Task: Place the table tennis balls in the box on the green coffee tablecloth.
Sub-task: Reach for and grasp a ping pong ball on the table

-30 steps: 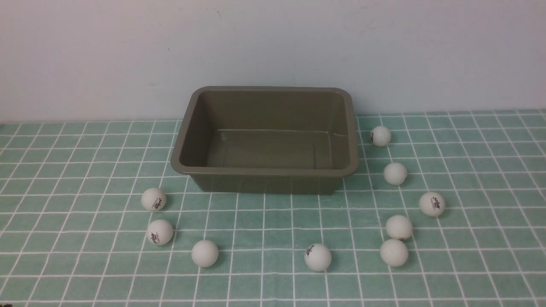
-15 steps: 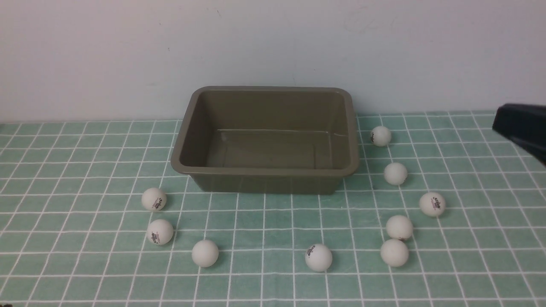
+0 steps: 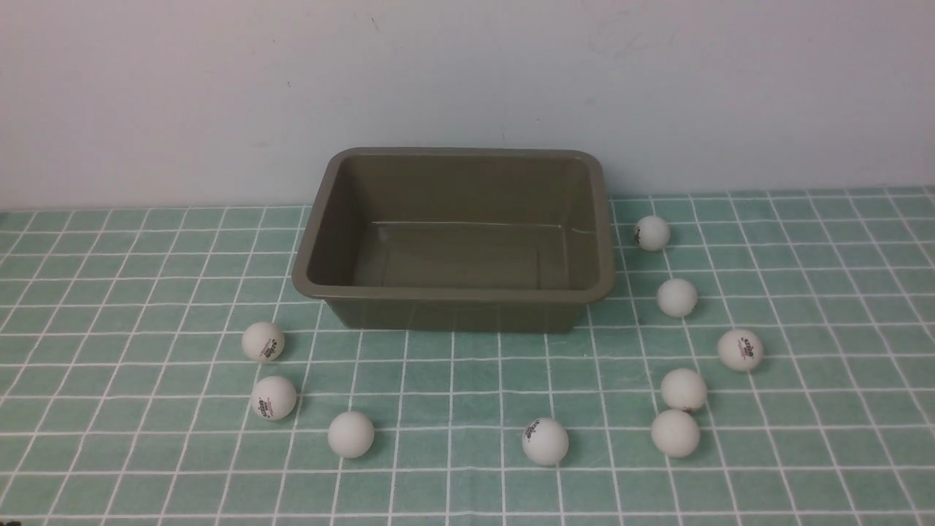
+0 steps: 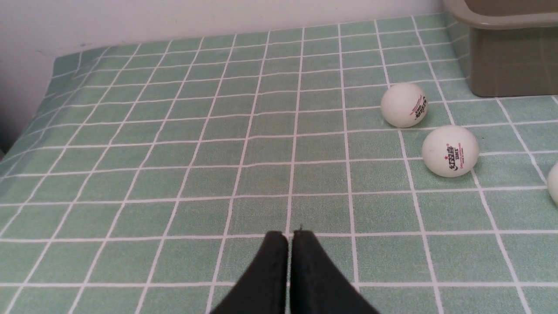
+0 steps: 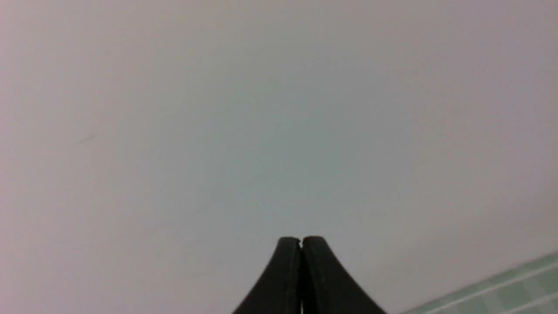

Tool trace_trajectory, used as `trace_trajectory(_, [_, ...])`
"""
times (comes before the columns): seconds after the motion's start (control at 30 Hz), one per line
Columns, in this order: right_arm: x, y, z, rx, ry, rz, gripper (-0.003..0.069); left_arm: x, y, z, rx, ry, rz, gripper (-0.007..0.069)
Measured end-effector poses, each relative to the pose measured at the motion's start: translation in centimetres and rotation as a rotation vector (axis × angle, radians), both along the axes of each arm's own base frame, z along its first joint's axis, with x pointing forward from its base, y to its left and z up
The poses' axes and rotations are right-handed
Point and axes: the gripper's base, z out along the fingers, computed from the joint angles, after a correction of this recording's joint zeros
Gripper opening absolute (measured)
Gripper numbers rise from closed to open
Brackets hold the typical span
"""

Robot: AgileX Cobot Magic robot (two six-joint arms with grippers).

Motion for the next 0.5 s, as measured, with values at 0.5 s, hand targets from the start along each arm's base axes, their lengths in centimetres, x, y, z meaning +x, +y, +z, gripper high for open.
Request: trace_trajectory(0.5, [3.8,8.3,-5.3,-0.191,0.517,0.616,-0.0011,0.0,0.0,0.0,0.000,0.000,0.000,-0.0004])
